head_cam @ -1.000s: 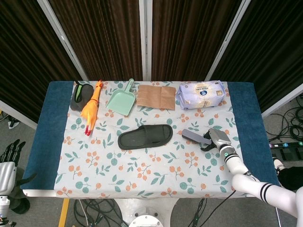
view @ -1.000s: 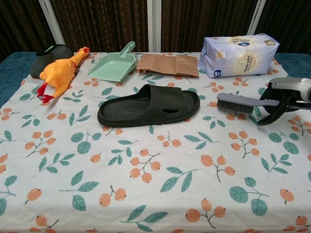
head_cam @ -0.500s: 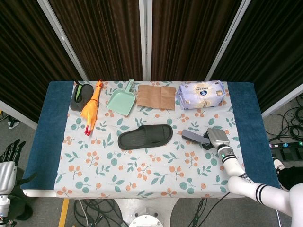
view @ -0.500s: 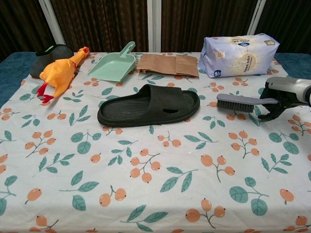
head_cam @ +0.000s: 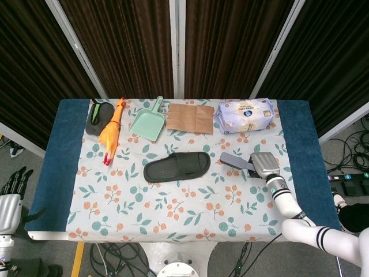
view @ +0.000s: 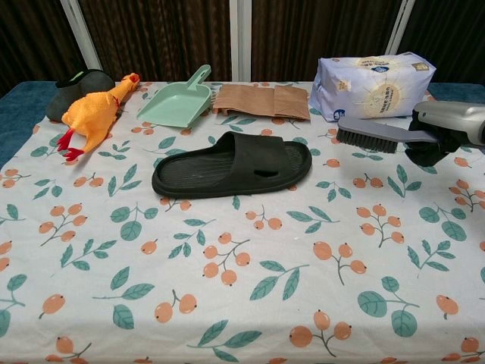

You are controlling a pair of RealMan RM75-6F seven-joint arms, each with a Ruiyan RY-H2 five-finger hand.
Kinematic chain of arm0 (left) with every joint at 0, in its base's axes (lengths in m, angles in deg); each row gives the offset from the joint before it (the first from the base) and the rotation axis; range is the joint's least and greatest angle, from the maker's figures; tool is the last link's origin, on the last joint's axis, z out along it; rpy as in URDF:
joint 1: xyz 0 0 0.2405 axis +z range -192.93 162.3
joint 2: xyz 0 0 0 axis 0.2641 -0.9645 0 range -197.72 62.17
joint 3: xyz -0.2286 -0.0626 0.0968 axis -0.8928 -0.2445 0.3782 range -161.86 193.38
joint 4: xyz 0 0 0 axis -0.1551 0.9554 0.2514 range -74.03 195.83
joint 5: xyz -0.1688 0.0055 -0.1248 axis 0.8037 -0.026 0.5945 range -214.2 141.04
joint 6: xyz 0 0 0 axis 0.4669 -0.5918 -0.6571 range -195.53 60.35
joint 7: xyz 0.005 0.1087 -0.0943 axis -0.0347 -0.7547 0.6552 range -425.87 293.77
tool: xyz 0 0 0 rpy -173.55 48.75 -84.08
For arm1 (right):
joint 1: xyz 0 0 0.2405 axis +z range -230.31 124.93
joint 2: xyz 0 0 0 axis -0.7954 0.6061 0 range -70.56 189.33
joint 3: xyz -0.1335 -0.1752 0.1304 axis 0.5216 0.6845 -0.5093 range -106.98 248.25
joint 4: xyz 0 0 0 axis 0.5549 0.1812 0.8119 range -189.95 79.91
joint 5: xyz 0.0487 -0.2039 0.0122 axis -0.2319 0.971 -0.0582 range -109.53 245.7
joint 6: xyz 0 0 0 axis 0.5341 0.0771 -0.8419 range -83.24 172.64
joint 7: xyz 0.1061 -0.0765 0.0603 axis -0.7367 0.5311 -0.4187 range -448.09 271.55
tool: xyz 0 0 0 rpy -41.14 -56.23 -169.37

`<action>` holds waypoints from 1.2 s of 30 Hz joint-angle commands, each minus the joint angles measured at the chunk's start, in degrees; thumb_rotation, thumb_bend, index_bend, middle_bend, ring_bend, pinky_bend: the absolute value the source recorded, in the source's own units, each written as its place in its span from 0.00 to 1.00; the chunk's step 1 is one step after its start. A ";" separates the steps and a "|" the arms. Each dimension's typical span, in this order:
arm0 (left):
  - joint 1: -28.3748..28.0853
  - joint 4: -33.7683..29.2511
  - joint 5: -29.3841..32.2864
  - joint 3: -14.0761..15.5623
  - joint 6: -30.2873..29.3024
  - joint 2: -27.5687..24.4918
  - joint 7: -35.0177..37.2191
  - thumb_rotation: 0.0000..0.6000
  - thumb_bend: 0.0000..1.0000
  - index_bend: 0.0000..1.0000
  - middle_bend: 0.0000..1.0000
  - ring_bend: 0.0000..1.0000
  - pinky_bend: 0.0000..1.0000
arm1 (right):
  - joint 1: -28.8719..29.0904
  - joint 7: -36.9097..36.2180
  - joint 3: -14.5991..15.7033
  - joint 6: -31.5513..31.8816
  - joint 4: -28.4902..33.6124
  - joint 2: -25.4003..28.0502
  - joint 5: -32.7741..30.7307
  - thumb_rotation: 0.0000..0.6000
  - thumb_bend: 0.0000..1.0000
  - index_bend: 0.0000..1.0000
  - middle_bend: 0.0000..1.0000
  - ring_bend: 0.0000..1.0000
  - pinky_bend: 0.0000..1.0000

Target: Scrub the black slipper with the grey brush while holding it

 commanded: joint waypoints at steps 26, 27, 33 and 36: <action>-28.22 5.30 -2.66 -7.61 27.78 6.40 13.02 1.00 0.12 0.13 0.14 0.07 0.22 | 2.02 -6.24 -4.93 -0.42 3.30 9.16 11.87 1.00 0.80 1.00 0.97 1.00 1.00; -29.71 5.15 -1.87 -7.60 30.33 6.96 13.46 1.00 0.12 0.13 0.14 0.07 0.22 | 2.10 -5.97 -4.93 -0.49 3.50 9.28 11.83 1.00 0.80 1.00 0.97 1.00 1.00; -34.40 4.40 2.18 -7.13 38.14 10.99 12.42 1.00 0.10 0.13 0.14 0.07 0.22 | 1.85 -5.81 -4.66 -0.11 3.92 9.06 12.19 1.00 0.81 1.00 0.97 1.00 1.00; -35.84 3.36 4.26 -7.24 40.23 12.82 12.16 1.00 0.09 0.13 0.14 0.07 0.22 | 1.94 -5.90 -4.37 -0.55 3.47 8.71 12.48 1.00 0.82 1.00 0.97 1.00 1.00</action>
